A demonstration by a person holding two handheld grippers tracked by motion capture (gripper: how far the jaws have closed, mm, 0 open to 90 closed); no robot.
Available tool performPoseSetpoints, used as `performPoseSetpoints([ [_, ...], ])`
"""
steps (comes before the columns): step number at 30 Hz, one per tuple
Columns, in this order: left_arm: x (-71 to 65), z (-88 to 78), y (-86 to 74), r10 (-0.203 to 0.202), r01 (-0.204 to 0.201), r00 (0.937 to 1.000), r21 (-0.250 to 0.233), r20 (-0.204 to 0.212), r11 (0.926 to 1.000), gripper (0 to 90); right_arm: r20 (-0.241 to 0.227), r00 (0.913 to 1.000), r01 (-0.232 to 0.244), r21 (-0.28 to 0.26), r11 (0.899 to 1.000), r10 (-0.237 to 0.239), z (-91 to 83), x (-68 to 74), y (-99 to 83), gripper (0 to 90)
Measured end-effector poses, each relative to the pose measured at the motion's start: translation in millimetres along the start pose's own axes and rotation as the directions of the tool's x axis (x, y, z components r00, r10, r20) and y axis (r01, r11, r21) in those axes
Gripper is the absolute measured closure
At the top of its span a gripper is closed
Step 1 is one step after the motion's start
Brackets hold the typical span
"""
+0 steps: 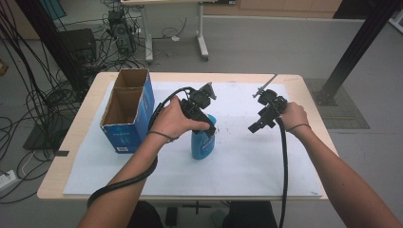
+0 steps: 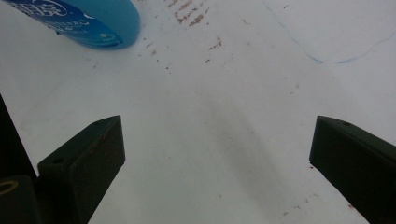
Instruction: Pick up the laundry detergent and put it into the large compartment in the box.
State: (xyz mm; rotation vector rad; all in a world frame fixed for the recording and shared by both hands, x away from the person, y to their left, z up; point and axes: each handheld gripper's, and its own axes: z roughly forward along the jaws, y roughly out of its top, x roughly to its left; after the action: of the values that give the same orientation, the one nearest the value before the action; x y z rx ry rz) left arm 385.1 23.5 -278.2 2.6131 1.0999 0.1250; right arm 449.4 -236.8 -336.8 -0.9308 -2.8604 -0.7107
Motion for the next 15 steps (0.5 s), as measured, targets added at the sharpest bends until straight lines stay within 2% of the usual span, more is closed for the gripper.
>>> performPoseSetpoints([
  [8,0.4,2.1,1.1,0.004,-0.004,0.9999,0.004,-0.012,1.0,13.7,-0.006,1.0,-0.004,-0.003,1.0,0.004,0.6,-0.2,-0.3,3.1],
  [15,0.8,2.8,1.1,-0.003,0.003,1.0,0.004,0.001,1.0,18.7,-0.005,1.0,-0.007,-0.002,1.0,0.007,0.5,-0.9,-0.5,3.1],
])
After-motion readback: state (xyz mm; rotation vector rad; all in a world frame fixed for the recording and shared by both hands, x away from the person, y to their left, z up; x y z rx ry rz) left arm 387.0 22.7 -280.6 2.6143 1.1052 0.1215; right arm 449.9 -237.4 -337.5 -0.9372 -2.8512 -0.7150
